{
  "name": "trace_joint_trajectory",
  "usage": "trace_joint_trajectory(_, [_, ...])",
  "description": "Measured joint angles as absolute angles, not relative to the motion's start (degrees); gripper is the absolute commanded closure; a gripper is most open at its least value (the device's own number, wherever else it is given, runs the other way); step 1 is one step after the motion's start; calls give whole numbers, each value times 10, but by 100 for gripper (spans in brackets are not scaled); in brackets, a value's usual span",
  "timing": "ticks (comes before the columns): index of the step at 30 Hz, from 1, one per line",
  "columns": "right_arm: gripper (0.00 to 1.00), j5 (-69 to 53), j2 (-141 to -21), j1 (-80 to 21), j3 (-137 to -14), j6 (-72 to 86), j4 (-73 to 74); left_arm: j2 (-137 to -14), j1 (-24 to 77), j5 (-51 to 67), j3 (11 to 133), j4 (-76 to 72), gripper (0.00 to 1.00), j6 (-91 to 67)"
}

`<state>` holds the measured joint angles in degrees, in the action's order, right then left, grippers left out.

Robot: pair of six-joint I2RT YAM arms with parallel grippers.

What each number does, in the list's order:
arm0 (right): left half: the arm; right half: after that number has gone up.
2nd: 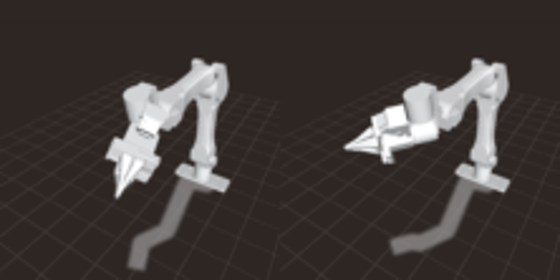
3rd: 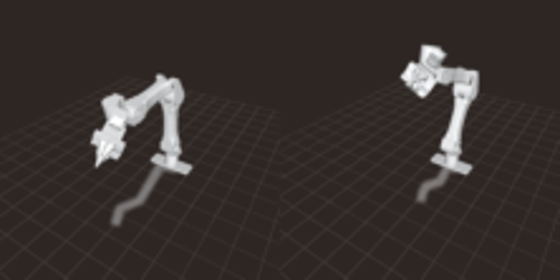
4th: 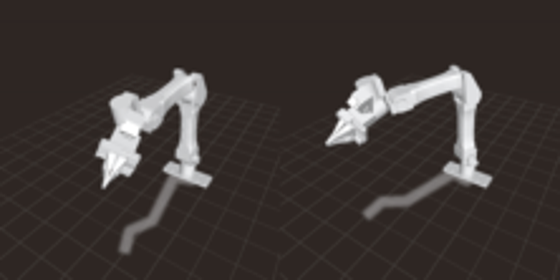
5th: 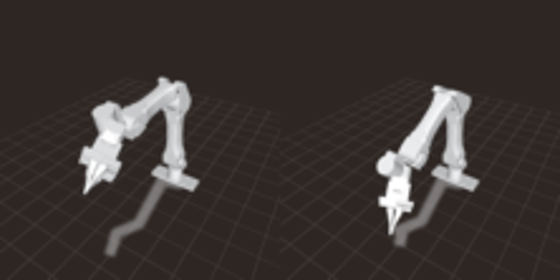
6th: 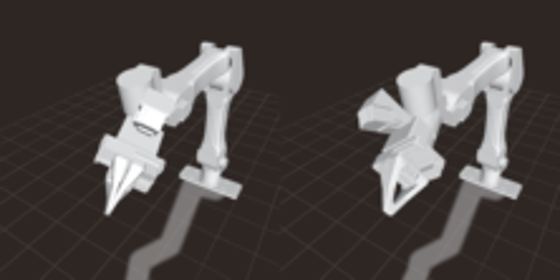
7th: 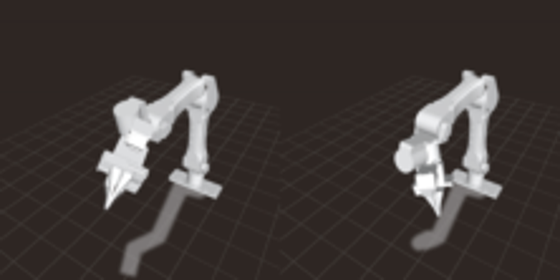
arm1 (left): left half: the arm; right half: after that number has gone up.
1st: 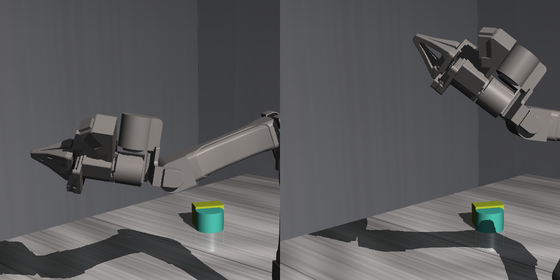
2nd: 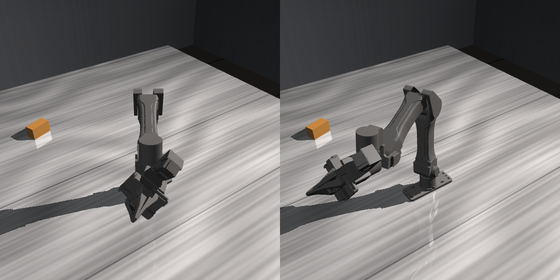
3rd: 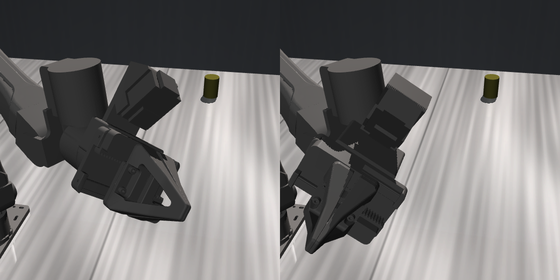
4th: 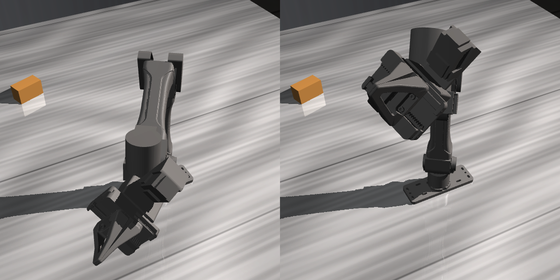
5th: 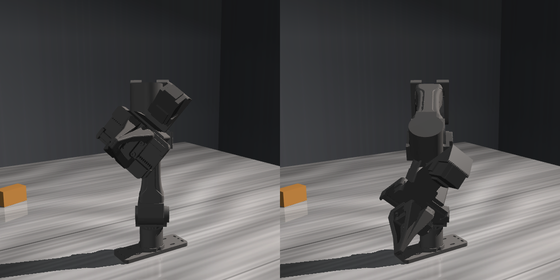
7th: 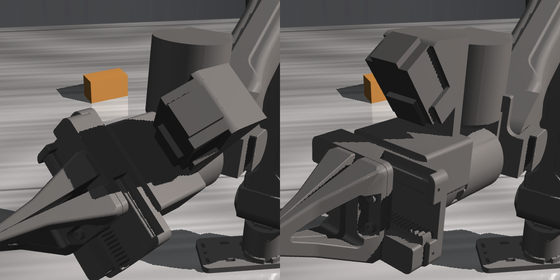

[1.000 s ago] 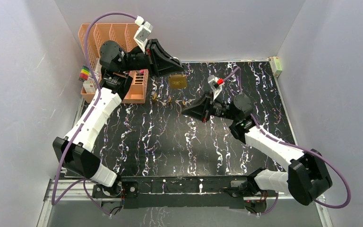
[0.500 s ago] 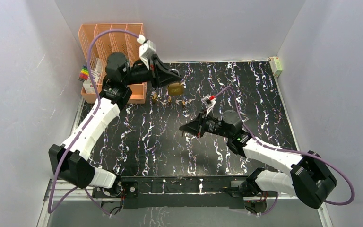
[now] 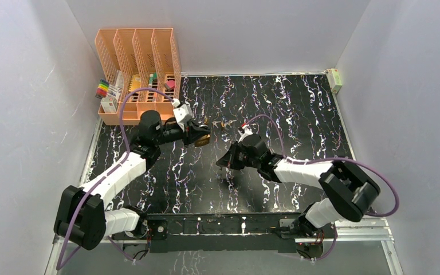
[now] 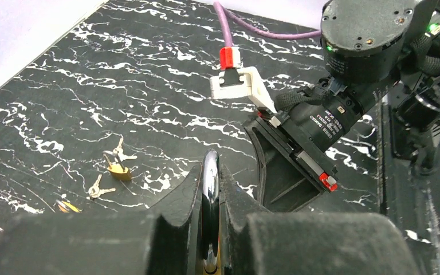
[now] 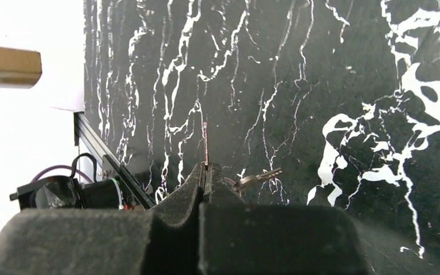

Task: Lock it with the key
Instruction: Place the key at the center of the board, then place the lock at the center of the board.

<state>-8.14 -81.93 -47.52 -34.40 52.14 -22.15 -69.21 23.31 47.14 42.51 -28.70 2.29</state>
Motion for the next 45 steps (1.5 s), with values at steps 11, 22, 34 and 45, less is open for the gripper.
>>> trace_joint_trajectory(11, [100, -52, -916, -496, -353, 653, -282, -766, 233, 471, 357, -412, 100, 66])
trace_joint_trajectory(22, [85, 1, -980, -500, -382, 747, -346, -900, 233, 467, 351, -514, 100, 70])
trace_joint_trajectory(34, [38, 29, -1060, -500, -385, 810, -448, -985, 215, 484, 345, -623, 100, 39])
trace_joint_trajectory(45, [17, -30, -1081, -459, -307, 792, -624, -1028, 166, 549, 353, -672, 100, -16])
